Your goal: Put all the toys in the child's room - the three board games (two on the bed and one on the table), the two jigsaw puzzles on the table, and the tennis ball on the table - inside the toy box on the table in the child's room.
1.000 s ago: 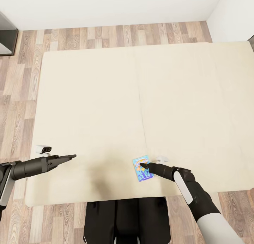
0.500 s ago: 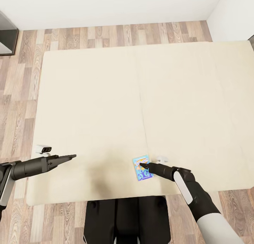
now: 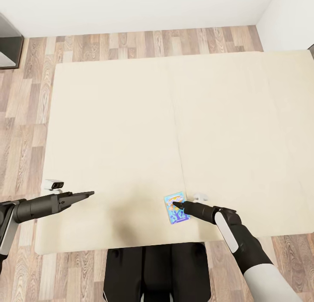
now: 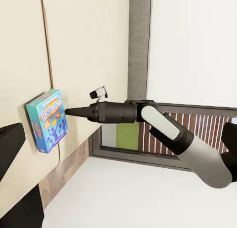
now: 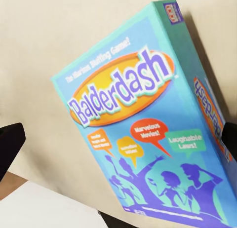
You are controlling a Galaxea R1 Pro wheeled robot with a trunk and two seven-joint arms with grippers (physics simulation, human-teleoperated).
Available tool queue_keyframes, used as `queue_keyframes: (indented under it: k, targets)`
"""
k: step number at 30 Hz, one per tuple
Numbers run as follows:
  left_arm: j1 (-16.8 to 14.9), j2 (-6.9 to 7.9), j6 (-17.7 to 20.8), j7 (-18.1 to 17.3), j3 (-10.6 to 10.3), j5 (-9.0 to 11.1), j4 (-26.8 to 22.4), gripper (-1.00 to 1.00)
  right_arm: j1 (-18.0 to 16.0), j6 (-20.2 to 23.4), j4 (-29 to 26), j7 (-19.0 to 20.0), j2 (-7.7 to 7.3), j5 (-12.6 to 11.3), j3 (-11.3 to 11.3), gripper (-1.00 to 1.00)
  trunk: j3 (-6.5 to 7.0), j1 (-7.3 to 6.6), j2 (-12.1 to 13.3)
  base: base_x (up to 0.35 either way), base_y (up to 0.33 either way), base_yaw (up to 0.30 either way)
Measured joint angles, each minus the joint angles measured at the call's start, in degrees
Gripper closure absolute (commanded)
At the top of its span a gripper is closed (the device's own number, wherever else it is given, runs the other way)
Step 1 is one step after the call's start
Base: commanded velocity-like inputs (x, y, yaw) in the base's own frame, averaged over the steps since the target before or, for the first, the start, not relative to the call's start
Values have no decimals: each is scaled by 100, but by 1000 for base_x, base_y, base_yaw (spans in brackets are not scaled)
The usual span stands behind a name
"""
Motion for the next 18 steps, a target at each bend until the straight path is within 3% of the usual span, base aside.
queue_keyframes:
  k: [18]
  targets:
    - [0, 3, 0, 0, 0, 0, -1, -100, 0, 8, 0, -7, 1, 3, -7, -100, 0, 0, 0, 0, 25, 0]
